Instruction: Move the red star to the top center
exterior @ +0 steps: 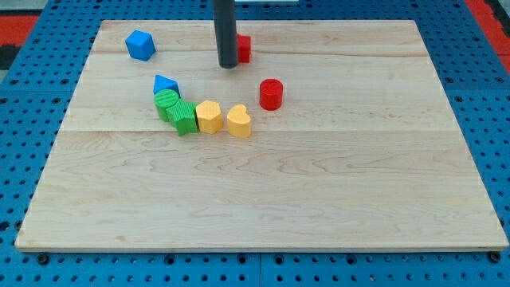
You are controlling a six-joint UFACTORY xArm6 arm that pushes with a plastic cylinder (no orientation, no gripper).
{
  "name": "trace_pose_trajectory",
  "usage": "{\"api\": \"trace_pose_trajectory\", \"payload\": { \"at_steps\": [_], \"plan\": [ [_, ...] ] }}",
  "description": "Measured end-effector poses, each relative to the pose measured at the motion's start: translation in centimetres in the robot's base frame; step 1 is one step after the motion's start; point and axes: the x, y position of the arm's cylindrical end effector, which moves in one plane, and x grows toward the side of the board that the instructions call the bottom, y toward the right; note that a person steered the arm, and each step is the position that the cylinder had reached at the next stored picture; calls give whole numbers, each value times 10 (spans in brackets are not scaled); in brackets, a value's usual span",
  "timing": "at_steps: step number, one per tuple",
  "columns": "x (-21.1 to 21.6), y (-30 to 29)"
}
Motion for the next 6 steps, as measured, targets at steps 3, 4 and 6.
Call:
{"api": "trace_pose_trajectory", "payload": {
  "at_steps": [3, 4, 6],
  "plan": [
    [-67, -6],
    [-36, 30],
    [8, -17]
  ]
}}
